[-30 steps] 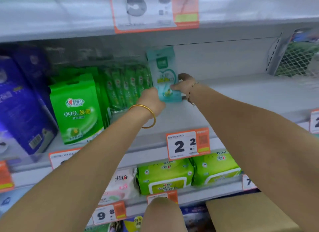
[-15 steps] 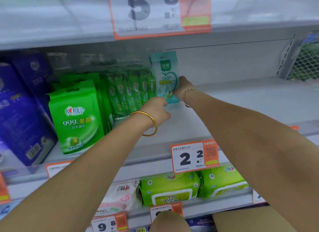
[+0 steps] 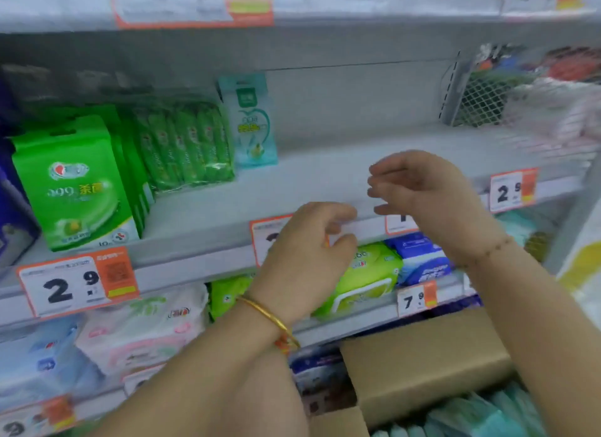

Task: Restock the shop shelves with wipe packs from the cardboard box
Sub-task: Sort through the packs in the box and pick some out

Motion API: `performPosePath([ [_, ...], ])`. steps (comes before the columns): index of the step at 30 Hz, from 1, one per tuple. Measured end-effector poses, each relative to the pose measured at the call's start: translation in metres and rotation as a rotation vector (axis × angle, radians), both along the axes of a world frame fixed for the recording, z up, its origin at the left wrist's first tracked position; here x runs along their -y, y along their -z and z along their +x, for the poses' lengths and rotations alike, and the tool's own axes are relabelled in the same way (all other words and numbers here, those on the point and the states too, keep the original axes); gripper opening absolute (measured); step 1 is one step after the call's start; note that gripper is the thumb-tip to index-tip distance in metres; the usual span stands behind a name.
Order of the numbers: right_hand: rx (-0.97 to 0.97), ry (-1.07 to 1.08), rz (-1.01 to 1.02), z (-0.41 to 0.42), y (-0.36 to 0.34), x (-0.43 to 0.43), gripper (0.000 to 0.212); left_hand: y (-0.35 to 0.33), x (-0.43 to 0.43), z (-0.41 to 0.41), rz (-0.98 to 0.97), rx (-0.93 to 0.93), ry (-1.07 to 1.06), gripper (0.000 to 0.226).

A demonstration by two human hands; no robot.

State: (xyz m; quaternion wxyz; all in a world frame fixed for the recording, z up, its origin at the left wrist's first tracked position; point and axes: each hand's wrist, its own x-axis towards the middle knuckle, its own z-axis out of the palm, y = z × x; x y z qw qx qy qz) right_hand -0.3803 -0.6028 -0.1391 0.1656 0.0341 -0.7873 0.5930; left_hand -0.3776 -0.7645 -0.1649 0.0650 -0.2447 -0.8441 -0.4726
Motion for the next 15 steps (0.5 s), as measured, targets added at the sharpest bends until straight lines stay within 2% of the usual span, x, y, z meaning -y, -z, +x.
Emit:
performPosePath([
  [2, 0.119, 0.057, -0.025, 0.048, 0.036, -0.032, 0.021, 0.034, -0.022, 0.016, -0.142, 0.130, 0.138, 0.031],
  [7, 0.643, 0.242, 0.009, 0.104, 0.176, -0.121, 0.017, 0.134, -0.096, 0.035, -0.432, 0.396, 0.353, 0.030],
  [10, 0.870, 0.373, 0.093, 0.123, 0.249, -0.167, 0.009, 0.182, -0.131, 0.045, -0.629, 0.431, 0.473, 0.036],
  [15, 1.070, 0.508, 0.304, 0.132, 0.321, -0.193, 0.022, 0.215, -0.157, 0.044, -0.864, 0.405, 0.579, 0.037],
])
